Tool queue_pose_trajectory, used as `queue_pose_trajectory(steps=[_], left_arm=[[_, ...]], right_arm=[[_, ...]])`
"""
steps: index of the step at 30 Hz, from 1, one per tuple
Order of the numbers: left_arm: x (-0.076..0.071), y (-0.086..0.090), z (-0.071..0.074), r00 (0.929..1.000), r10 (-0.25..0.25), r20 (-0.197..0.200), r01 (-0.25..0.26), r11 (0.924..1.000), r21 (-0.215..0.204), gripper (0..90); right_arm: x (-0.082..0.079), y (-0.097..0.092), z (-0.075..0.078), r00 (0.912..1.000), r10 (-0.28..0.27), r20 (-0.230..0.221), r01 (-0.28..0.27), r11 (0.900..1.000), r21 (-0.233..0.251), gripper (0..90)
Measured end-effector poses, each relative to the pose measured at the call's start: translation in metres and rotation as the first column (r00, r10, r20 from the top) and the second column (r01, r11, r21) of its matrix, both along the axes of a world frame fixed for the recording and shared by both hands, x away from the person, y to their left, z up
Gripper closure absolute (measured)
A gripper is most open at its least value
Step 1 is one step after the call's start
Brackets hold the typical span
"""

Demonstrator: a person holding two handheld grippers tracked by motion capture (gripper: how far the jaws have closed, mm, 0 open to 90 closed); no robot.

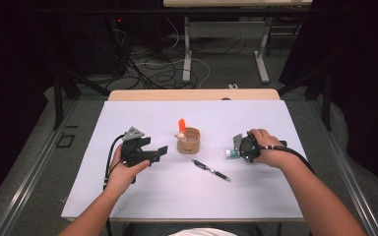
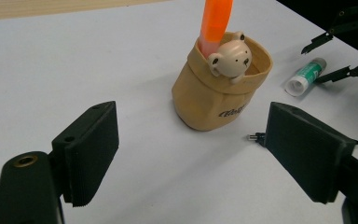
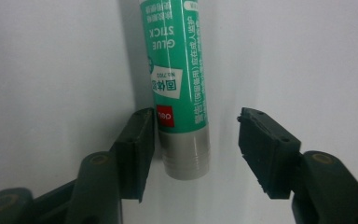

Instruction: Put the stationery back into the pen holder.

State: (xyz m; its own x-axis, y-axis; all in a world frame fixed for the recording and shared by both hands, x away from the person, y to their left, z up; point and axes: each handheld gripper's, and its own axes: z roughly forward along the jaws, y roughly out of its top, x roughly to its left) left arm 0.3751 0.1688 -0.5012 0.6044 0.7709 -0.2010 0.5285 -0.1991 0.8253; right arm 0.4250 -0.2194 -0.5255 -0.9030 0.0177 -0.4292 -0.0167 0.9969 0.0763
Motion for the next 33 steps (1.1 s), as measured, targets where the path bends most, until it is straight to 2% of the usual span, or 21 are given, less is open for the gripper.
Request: queue_pose_trajectory(steps=[1,2,3,5,6,8,9,11,12,14,15,16,18,22,27,33], left_arm=[[0.000,0.001,0.001,1.0000,-0.007,0.001,0.007,0.9999,0.013,17.8],[0.000,0.001,0.001,1.0000,-0.005,-0.003,0.005,1.0000,0.007,17.8],[0.000,0.001,0.001,1.0000,-0.005,-0.002,0.005,1.0000,0.005,17.9],[0.000,0.001,0.001,1.0000,-0.001,-0.004,0.001,1.0000,0.004,17.9],[0.000,0.002,0.001,1.0000,-0.002,-0.001,0.002,0.9999,0.010,17.8],[0.000,0.002,0.001,1.0000,-0.001,-0.005,0.001,0.9999,0.013,17.8],[0.000,0.001,0.000,1.0000,-0.003,-0.003,0.003,0.9999,0.012,17.8],[0.000,0.001,0.000,1.0000,-0.002,-0.005,0.002,0.9999,0.013,17.9],[0.000,0.001,0.000,1.0000,-0.002,-0.005,0.002,0.9999,0.013,17.8],[0.000,0.002,0.001,1.0000,-0.002,-0.004,0.002,0.9999,0.013,17.8],[0.000,0.002,0.001,1.0000,-0.002,-0.005,0.002,0.9999,0.013,17.8],[0.000,0.002,0.001,1.0000,-0.002,-0.005,0.003,0.9999,0.014,17.8],[0.000,0.001,0.000,1.0000,-0.001,-0.007,0.001,1.0000,0.009,17.8],[0.000,0.001,0.000,1.0000,-0.001,-0.007,0.001,1.0000,0.007,17.8],[0.000,0.001,0.000,1.0000,0.004,-0.004,-0.004,1.0000,0.002,17.8],[0.001,0.002,0.000,1.0000,0.005,0.004,-0.005,0.9999,0.012,17.8]], right_arm=[[0.000,0.000,-0.001,1.0000,0.004,0.002,-0.004,1.0000,-0.001,47.8],[0.001,0.000,-0.005,0.9996,0.016,0.025,-0.017,0.9988,0.045,49.3],[0.001,-0.001,-0.007,0.9991,0.022,0.036,-0.024,0.9974,0.068,50.7],[0.001,0.001,-0.001,0.9998,0.015,-0.014,-0.015,0.9998,-0.013,52.8],[0.002,0.002,0.000,0.9994,0.017,-0.031,-0.018,0.9991,-0.038,53.3],[0.001,0.002,-0.001,0.9992,0.016,-0.037,-0.018,0.9990,-0.040,55.5],[0.001,0.002,-0.003,0.9992,0.019,-0.034,-0.020,0.9993,-0.033,56.4],[-0.001,0.000,-0.013,0.9992,0.027,0.028,-0.029,0.9963,0.080,59.0],[-0.002,0.001,-0.012,0.9998,0.015,0.013,-0.015,0.9980,0.062,60.2],[0.000,0.003,-0.004,0.9988,0.019,-0.044,-0.021,0.9988,-0.044,61.5],[0.000,0.004,-0.003,0.9982,0.024,-0.054,-0.028,0.9976,-0.064,62.0],[-0.001,0.004,-0.003,0.9986,0.013,-0.052,-0.016,0.9980,-0.062,62.4],[0.000,0.004,-0.005,0.9986,0.045,-0.028,-0.046,0.9981,-0.041,63.6],[-0.001,0.005,-0.005,0.9983,0.050,-0.031,-0.052,0.9961,-0.072,64.8],[-0.003,0.006,-0.005,0.9972,0.072,-0.018,-0.074,0.9937,-0.085,65.1],[-0.004,0.006,-0.005,0.9965,0.081,-0.017,-0.082,0.9935,-0.079,65.1]])
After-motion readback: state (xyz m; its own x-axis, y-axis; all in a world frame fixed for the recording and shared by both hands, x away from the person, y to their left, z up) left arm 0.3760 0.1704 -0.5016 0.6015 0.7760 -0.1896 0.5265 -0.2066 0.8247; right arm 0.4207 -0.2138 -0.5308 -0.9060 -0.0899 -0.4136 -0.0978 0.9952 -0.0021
